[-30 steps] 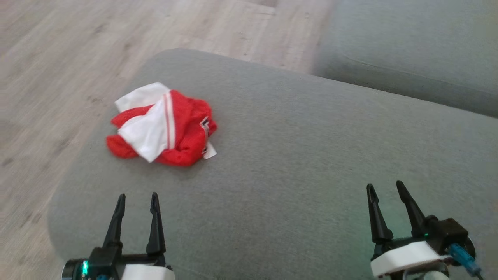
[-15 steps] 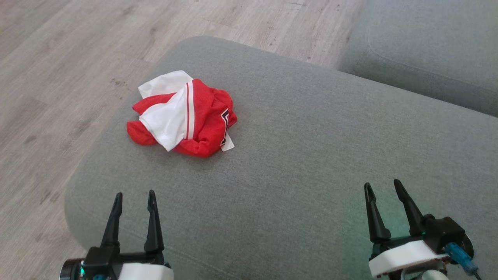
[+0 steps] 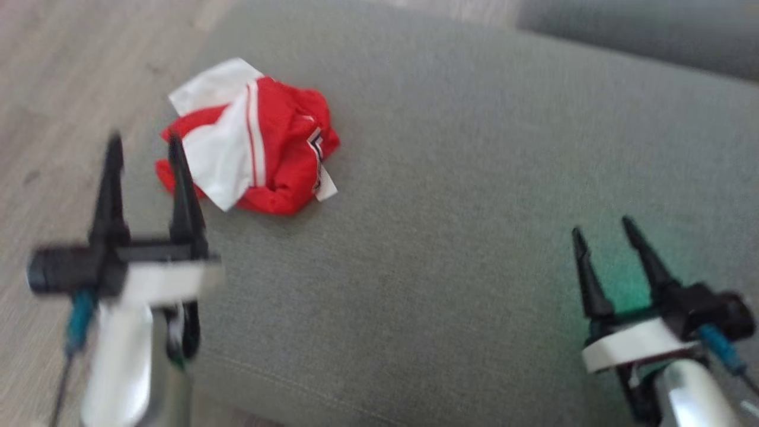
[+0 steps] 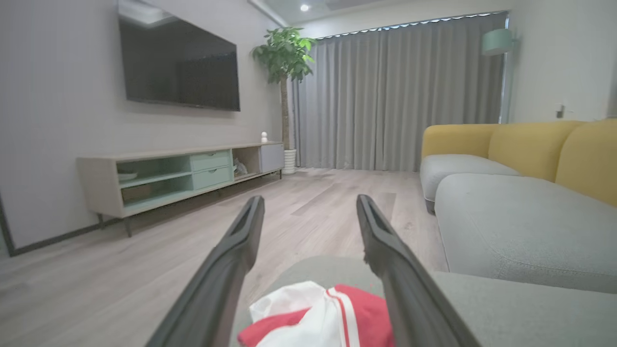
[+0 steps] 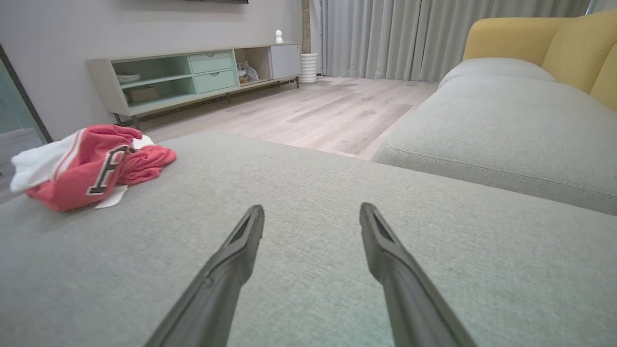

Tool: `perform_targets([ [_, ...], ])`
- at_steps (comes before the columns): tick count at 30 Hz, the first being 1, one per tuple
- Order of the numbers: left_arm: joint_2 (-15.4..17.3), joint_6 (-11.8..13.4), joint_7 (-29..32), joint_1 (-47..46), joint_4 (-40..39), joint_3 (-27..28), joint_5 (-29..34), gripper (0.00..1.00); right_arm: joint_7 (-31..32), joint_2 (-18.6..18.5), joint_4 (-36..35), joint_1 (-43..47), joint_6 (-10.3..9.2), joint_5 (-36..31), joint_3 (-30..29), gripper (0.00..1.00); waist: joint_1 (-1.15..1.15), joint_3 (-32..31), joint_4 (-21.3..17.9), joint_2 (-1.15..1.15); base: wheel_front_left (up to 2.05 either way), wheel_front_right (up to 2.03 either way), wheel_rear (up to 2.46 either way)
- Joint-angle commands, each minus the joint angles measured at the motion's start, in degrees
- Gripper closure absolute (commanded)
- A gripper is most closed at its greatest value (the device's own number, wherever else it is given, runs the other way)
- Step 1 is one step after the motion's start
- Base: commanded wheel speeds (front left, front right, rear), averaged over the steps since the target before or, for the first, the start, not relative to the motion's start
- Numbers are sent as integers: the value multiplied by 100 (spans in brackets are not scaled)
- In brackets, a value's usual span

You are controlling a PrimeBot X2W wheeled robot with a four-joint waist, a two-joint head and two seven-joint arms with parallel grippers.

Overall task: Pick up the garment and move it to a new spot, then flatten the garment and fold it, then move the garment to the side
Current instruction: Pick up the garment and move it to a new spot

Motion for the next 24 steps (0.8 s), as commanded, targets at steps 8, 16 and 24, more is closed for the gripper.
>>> perform_targets([
  [8,547,-350,135,-2389,1657,189,91,0,-63,-699,-404,-640,-4,-123,119,0,-2,1308,-439,0,0,0,0],
  [16,785,-96,1858,-3522,3765,243,45,0,-63,-1021,-573,-772,-4,-177,101,0,-2,1744,-612,0,0,0,0],
  [24,798,-200,1905,-3682,5167,467,-334,100,-63,-1114,-566,-939,-4,-181,219,0,-2,1890,-752,0,0,0,0],
])
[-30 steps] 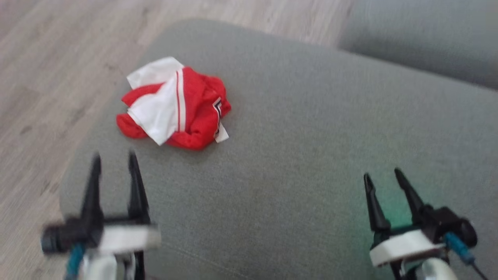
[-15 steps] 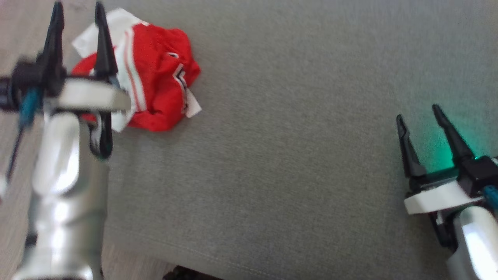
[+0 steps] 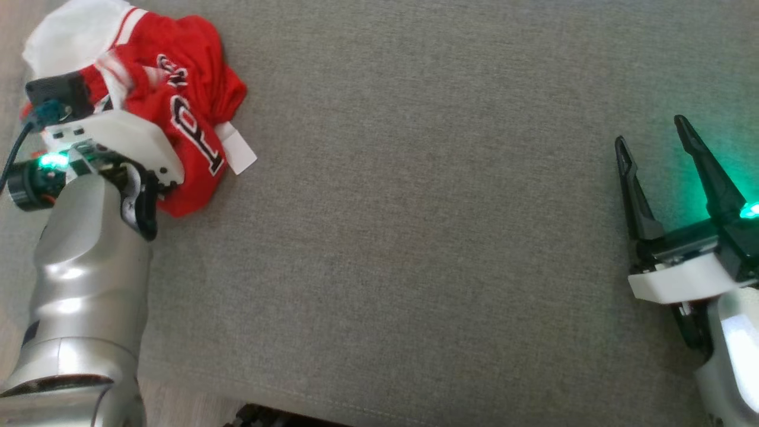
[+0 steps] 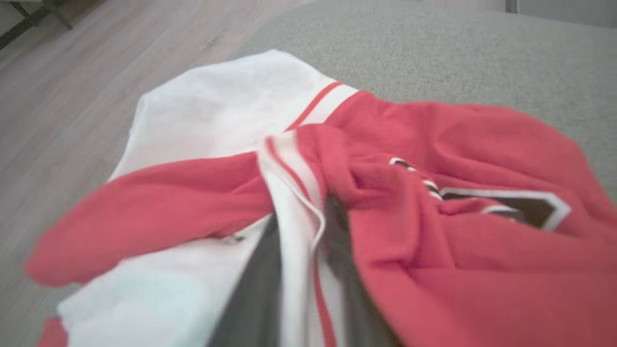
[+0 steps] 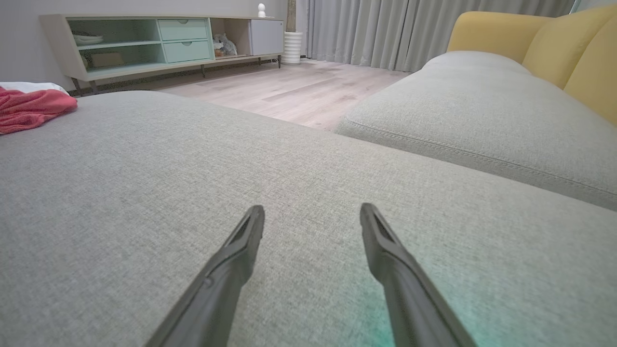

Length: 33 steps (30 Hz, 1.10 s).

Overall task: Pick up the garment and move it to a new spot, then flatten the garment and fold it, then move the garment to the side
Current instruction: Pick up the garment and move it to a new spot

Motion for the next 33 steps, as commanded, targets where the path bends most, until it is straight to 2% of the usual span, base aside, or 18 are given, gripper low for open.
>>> perform_targets([
  [1,332,-27,-194,48,44,136,2,100,-3,-44,93,12,-4,-34,122,0,0,-57,-41,0,0,0,0],
  [8,657,-112,-1112,-129,-27,-51,186,100,-3,274,250,-13,-4,-11,210,0,0,-698,-376,0,0,0,0],
  [13,894,-170,-1392,-313,-546,-284,396,100,-3,650,347,151,-4,46,197,0,0,-1426,-804,0,0,0,0],
  [18,907,-313,-1228,-437,-1478,-499,399,100,-3,1001,371,467,-4,115,157,0,0,-2137,-1348,0,0,0,0],
  [22,835,-404,-914,-481,-2415,-749,337,100,-3,1132,379,712,-4,145,127,0,0,-2464,-1790,0,0,0,0],
  [27,753,-449,-505,-541,-3329,-1096,280,100,-3,1216,351,760,-4,190,170,0,0,-2568,-2404,0,0,0,0],
  [33,496,-464,-295,-393,-3820,-1422,135,100,-3,1313,313,636,-4,279,353,0,0,-2429,-3114,0,0,0,0],
])
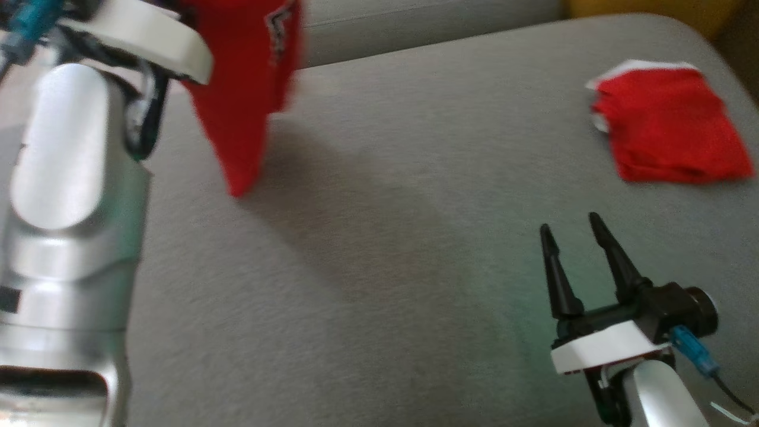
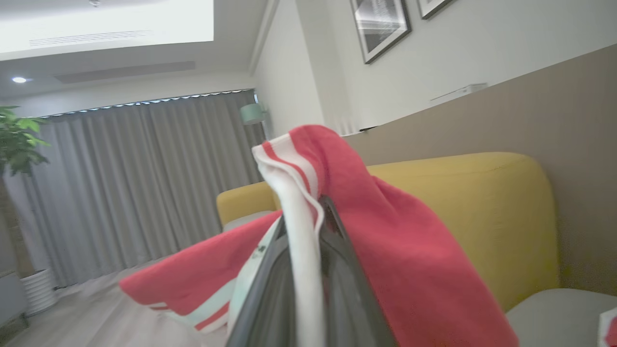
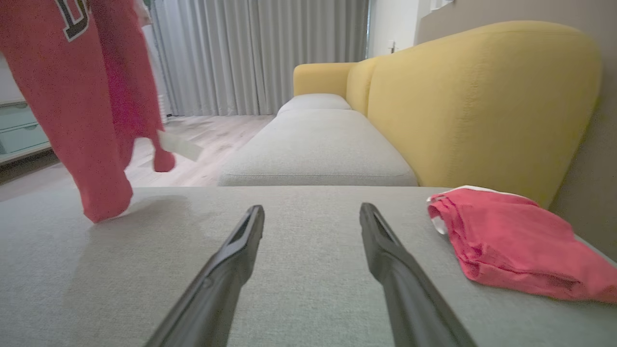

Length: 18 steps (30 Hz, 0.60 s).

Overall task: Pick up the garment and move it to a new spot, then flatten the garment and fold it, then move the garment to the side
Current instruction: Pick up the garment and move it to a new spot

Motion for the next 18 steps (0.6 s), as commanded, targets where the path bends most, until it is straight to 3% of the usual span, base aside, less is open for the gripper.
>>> perform_targets([
  [1,112,-13,25,-149,-254,43,-29,100,-14,49,-187,-276,-4,62,219,0,1,39,-587,0,0,0,0],
  [7,-25,-22,-179,303,-43,-328,-73,100,-14,77,-229,-472,-4,181,483,0,1,332,-990,0,0,0,0],
  [12,-99,-29,-1012,1091,572,-931,97,100,-14,81,-257,-538,-4,481,683,0,1,617,-1174,0,0,0,0],
  [17,-390,10,-1567,1895,1381,-1300,166,100,-14,82,-205,-501,-4,637,606,0,1,728,-1103,0,0,0,0],
  [18,-448,24,-1601,2003,1489,-1327,152,86,-14,82,-197,-489,-4,656,578,0,1,723,-1053,0,0,0,0],
])
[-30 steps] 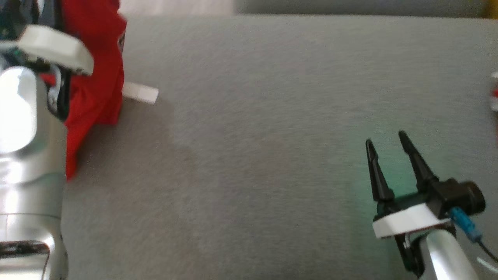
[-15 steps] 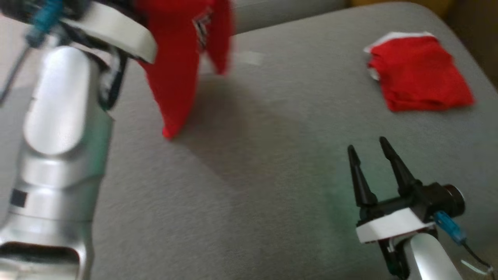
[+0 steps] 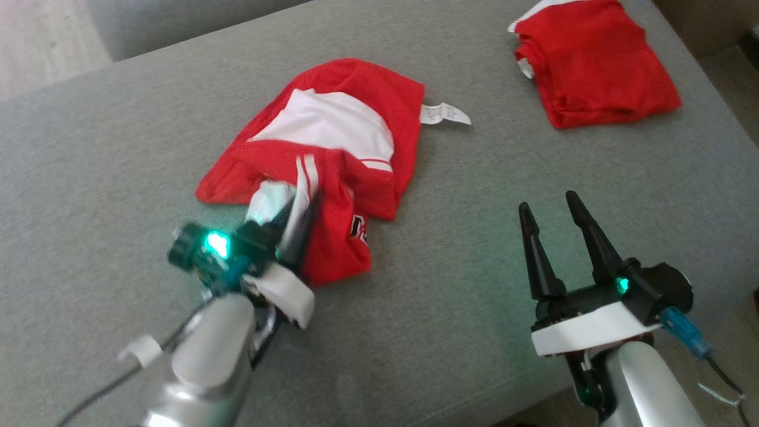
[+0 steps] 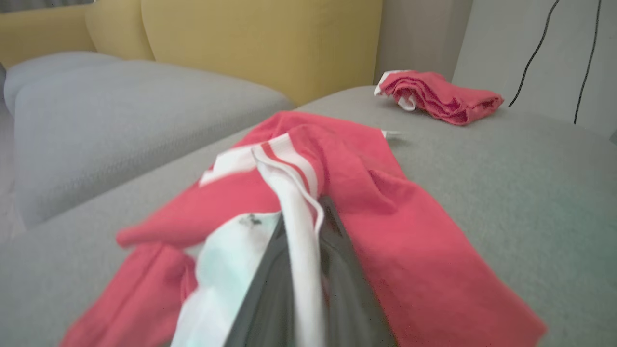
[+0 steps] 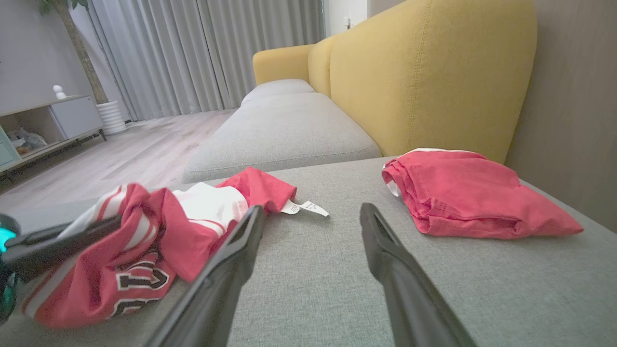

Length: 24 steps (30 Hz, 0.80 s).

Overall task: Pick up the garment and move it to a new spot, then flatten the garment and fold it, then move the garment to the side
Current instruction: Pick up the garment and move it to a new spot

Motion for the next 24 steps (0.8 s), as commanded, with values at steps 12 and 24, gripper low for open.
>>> perform_targets([
  [12,-262,1110,-100,1177,-2005,914,0,0,-14,25,5,231,-4,-102,-327,0,-2,-719,1349,0,0,0,0],
  [24,-308,1408,-101,3056,-3746,2100,-13,0,-14,26,191,790,-4,-331,-500,0,-2,-1471,2274,0,0,0,0],
])
